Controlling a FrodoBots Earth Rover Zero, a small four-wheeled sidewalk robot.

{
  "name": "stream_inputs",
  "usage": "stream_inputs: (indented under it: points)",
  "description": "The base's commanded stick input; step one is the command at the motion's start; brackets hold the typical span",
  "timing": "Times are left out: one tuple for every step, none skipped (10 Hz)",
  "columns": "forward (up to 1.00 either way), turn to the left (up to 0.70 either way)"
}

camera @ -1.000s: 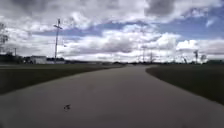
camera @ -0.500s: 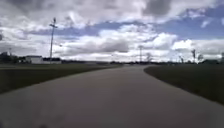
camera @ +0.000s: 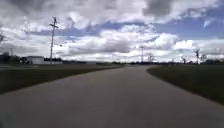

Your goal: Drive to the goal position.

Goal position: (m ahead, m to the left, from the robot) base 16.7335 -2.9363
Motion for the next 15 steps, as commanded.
stream_inputs:
  points:
    - [1.00, -0.02]
    - [1.00, -0.02]
    - [1.00, -0.04]
    - [1.00, -0.06]
    - [1.00, -0.09]
    - [1.00, -0.09]
    - [1.00, -0.10]
    - [1.00, -0.10]
    - [1.00, -0.10]
    - [1.00, -0.10]
    - [1.00, -0.10]
    - [1.00, -0.10]
    - [1.00, -0.10]
    - [1.00, -0.10]
    - [1.00, -0.10]
